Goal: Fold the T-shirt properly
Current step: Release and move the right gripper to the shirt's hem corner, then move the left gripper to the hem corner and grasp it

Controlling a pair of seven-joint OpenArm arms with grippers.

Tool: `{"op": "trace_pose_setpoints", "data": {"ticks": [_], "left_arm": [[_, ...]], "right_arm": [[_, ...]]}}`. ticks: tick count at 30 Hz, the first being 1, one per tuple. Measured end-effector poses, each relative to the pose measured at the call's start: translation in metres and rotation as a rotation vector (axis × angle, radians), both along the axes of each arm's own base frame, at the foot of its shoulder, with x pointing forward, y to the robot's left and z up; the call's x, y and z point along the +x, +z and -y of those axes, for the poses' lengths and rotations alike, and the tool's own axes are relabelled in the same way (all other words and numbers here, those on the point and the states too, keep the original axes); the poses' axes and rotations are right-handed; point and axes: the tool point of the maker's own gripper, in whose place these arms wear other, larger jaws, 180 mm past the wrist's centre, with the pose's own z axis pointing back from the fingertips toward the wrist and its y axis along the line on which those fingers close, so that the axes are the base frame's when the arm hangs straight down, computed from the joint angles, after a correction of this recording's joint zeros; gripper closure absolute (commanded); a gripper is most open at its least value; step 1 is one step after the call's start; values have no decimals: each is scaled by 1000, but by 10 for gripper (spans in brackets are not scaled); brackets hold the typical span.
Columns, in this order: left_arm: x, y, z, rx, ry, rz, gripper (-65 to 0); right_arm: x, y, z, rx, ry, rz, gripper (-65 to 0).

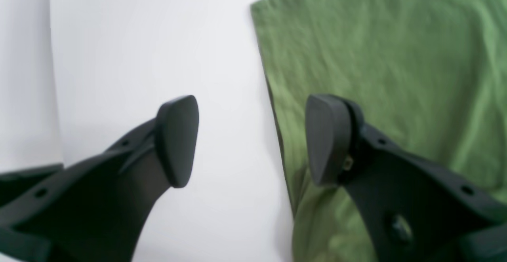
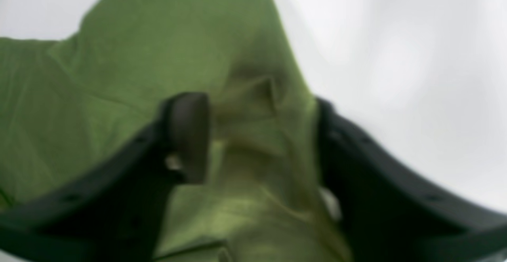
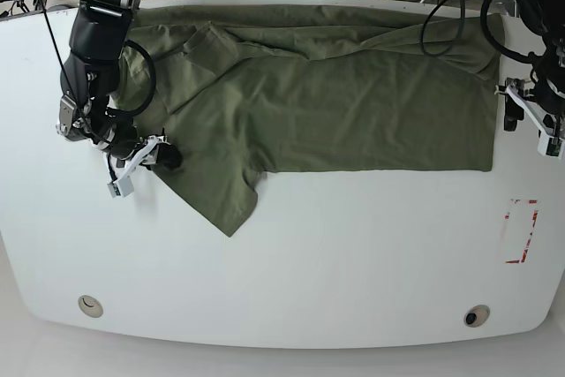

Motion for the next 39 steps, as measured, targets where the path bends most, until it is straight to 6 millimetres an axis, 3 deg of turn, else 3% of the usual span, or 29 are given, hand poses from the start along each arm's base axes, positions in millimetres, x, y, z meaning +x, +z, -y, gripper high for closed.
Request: {"op": "trace_pose_setpoints", "data": {"ticks": [5,9,17,23,32,34,37,39], "left_arm": [[28,-6,-19,-130,162,39,-497],[42,-17,-32,-237,299,40,-551],[69,-50,-34,-406,385,19,-558],[79,-93,-10,-466,354,-72,-557],[93,-101,27,-485,240,-98,-553],[93,-101,31,-489,223,-99,-529],[94,-102,34,-495,221,-95,-389],[93,-103,35,-494,222,-97,-246]], "right_arm": [[-3,-4,0,-4,0,-12,0],[-4,-5,0,-4,-1,-16,0],[-4,-5,1,-6,-1,-17,0],[-4,-5,1,-5,-2,-17,0],[-5,-5,2,-6,-2,-18,0],[-4,-5,2,-5,-3,-18,0],[-5,-5,3,-8,-3,-19,0],[-4,-5,2,-7,-3,-18,0]]}}
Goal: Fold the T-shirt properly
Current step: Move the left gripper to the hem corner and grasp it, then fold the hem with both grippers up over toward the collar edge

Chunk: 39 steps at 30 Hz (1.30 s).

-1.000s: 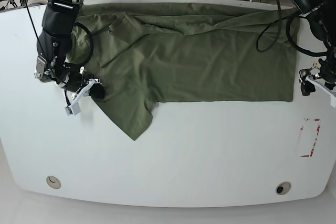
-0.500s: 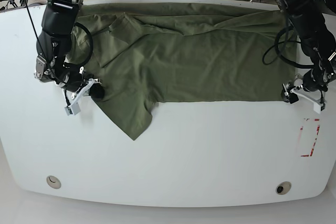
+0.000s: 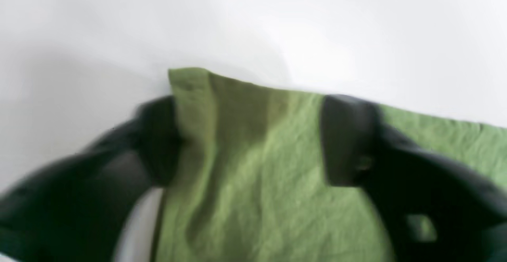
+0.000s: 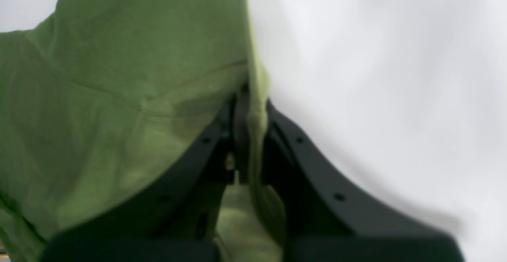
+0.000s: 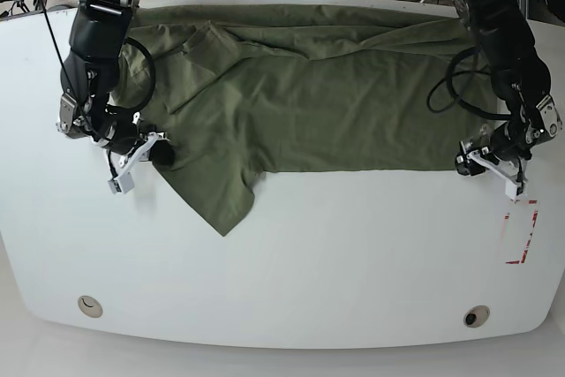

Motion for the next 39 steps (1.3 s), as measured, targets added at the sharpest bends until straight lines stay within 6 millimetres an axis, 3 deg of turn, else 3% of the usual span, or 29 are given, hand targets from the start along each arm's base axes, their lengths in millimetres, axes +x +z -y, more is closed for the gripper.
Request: {"op": "trace_pose_setpoints", "data": {"ticks": [3,4,10,14,19,25,31,39], "left_arm": [[-2,-3,2,-7,-3,-15,-86],[-4,-5,2,-7,-3,-22,-60],[-5,-5,2,-7,-4,-21,-1],[-2,7,0,22,-11,4,-1],[8,35,-5,71,-22,84,-1],[1,34,0,83,-39,67,-1],[-2,46,8,132,-160,96,0],[-28,48,11,216,-238,45,0]], "right_arm": [[0,0,0,-1,0,0,0],[0,0,1,-2,0,0,0],[0,0,1,-1,-2,0,0],[2,3,5,-12,2,-2,0],[6,16,28,-31,-18,21,0],[9,31,44,-1,-41,51,0],[-5,30,53,11,-31,2,0],[-37,52,46,66,16,56,0]]}}
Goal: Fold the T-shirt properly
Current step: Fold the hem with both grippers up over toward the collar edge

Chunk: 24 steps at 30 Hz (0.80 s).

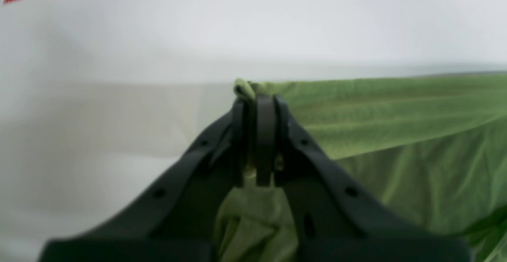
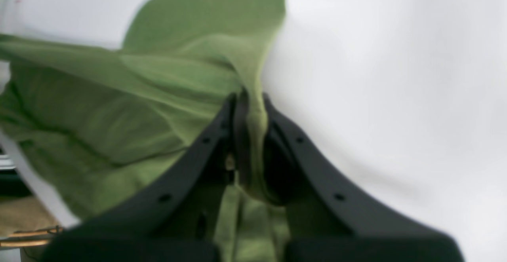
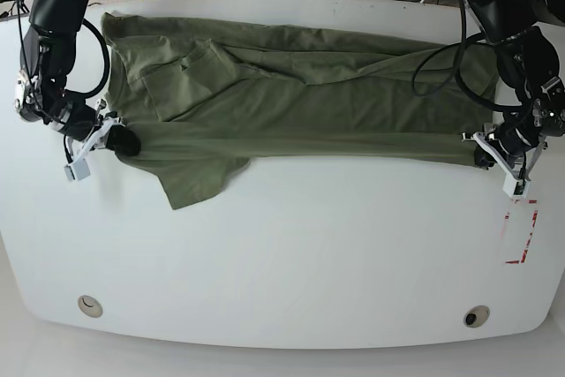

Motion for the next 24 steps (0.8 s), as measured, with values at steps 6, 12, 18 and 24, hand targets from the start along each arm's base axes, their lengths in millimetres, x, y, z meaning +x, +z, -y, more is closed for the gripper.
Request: {"op": "trace_pose_setpoints", "data": {"ticks": [6,12,18,24], "left_arm": [[-13,10,2,51,-25,26,0],[-35,15,5,110,-52,26,-1],[-62,12,10,182,-153,-7,-1],[-88,4,4,201,-179,-42,-3]], "right_arm": [[-24,20,2,48,-14,35,0],[-52,19,-2,30,10,7,0],[-79,13,-10,53,26,-28,0],[-103,5,-16,49,46,-72,0]]}}
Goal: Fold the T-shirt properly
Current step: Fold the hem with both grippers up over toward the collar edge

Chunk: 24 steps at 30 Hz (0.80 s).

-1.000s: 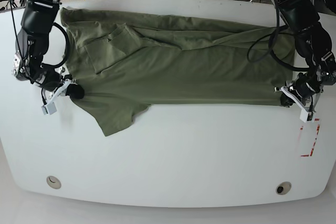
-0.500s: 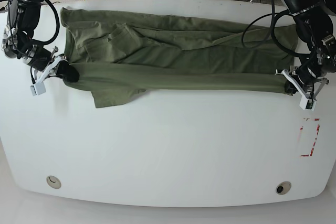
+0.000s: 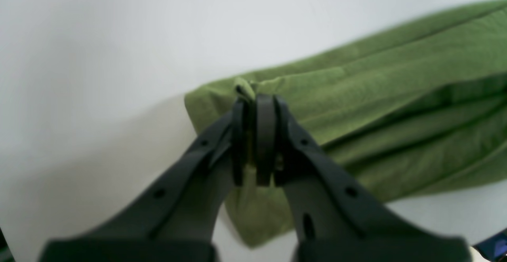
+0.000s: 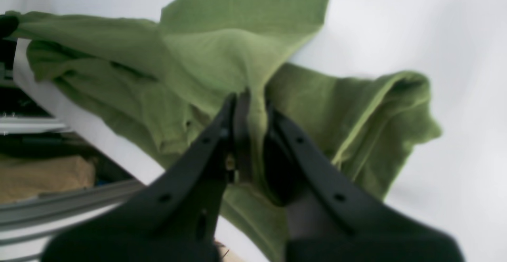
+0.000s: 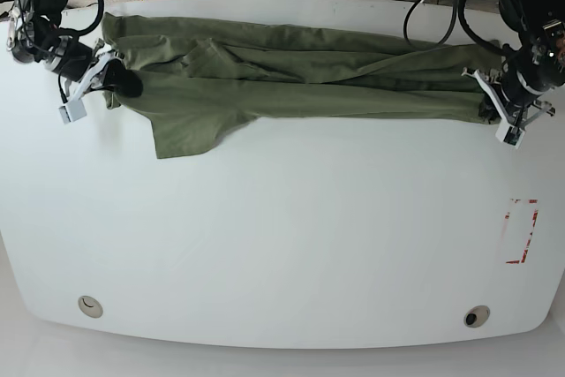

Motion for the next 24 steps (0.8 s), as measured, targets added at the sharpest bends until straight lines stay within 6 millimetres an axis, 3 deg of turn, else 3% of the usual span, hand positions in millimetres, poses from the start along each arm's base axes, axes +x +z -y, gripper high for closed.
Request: {"op": "trace_pose_setpoints", "data": {"ticks": [5,15,18,20,24], "left_arm": [[-18,-4,-30,33,87,-38,-3],[-27,-12,-36,32,77,-74,-6],[-29,-16,-37,26,83,-87,-51],[-32,-21,-38,21,84,-104,-132],[-34,-25,-46,51,67,-140,-329]], "right_arm": [[-16,-8,-1,0,6,-40,0],[-30,-16,-4,7,1,-76,0],[-33,-21,-5,0,-1,-85,-8],[-38,-27,-3,-35,5,-105,-57],[-46,-31,-6,-57,13,-120,-322]]}}
